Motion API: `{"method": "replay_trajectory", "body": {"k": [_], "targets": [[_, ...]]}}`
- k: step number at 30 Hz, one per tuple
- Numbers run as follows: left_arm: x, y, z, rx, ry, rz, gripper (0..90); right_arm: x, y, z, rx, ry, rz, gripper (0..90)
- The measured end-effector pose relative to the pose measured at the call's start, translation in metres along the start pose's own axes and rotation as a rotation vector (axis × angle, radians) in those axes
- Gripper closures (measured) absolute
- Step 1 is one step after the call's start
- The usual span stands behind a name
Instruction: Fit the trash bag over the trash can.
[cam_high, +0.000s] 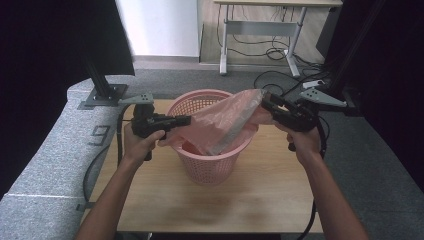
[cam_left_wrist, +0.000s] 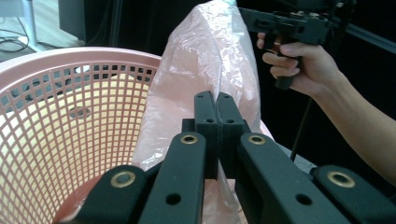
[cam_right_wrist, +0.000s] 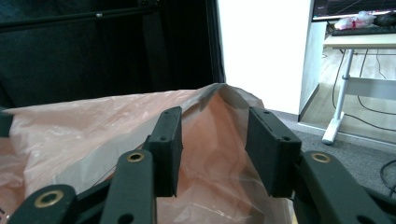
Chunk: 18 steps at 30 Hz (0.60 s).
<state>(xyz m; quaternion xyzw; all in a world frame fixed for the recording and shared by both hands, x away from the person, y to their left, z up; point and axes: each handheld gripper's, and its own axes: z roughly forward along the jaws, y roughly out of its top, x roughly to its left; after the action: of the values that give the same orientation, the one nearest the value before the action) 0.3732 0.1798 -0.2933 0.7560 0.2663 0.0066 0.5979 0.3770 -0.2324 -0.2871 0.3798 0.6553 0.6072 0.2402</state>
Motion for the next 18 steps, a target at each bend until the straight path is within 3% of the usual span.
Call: {"method": "replay_trajectory", "body": {"k": [18], "targets": [[-0.001, -0.001, 0.0, 0.002, -0.003, 0.007, 89.7, 0.001, 0.011, 0.015, 0.005, 0.054, 0.04, 67.6]]}}
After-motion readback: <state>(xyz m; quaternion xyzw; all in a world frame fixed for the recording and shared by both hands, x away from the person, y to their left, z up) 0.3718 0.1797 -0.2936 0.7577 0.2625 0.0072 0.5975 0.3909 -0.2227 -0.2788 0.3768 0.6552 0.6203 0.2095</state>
